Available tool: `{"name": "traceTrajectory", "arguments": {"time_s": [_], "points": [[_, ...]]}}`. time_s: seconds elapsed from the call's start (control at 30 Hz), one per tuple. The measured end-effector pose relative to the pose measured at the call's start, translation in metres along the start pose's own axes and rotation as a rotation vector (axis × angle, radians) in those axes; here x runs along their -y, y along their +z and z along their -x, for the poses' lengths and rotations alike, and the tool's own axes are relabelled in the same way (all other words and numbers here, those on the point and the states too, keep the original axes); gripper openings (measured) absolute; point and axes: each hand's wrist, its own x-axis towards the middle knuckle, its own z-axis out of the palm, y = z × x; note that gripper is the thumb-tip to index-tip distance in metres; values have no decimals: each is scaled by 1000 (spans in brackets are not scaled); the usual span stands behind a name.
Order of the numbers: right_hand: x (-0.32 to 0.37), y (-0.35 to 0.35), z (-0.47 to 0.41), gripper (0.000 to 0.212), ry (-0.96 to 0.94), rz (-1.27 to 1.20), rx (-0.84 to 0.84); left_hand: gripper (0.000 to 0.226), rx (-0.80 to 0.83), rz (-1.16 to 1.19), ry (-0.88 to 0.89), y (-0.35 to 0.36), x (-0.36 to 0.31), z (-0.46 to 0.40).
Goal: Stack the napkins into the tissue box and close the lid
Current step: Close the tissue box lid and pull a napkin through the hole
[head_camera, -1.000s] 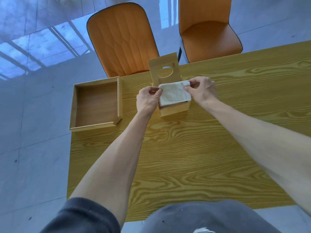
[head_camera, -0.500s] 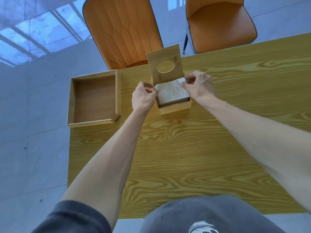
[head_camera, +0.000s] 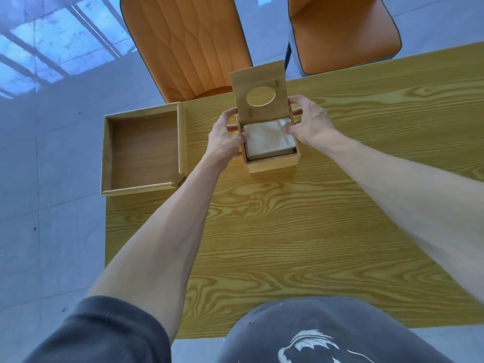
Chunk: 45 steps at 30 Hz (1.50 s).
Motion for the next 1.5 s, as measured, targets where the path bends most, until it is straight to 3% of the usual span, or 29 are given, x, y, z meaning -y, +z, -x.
{"name": "traceTrajectory", "arguments": {"time_s": [0.53, 0.8, 0.93, 1.07, 1.13, 1.2, 1.37, 1.5], "points": [[-15, 0, 7, 65, -79, -51, -1, 45, 2, 62, 3, 1, 2, -1], [-19, -8, 16, 30, -43, -270, 88, 31, -8, 141, -27, 1, 7, 6], [-12, -16, 20, 53, 55, -454, 127, 31, 54, 312, -156, -5, 5, 12], [-5, -22, 15, 79, 188, -527, 204, 67, 145, 329, -206, -9, -1, 12], [-3, -25, 14, 67, 223, -556, 232, 70, 164, 324, -221, -10, -4, 13], [-5, -26, 13, 58, 238, -568, 246, 60, 165, 335, -229, -13, -4, 16], [-16, -31, 19, 64, 221, -564, 270, 48, 164, 329, -235, -17, 4, 24], [-16, -33, 30, 35, 180, -536, 270, 46, 133, 306, -216, -15, 8, 32]]}}
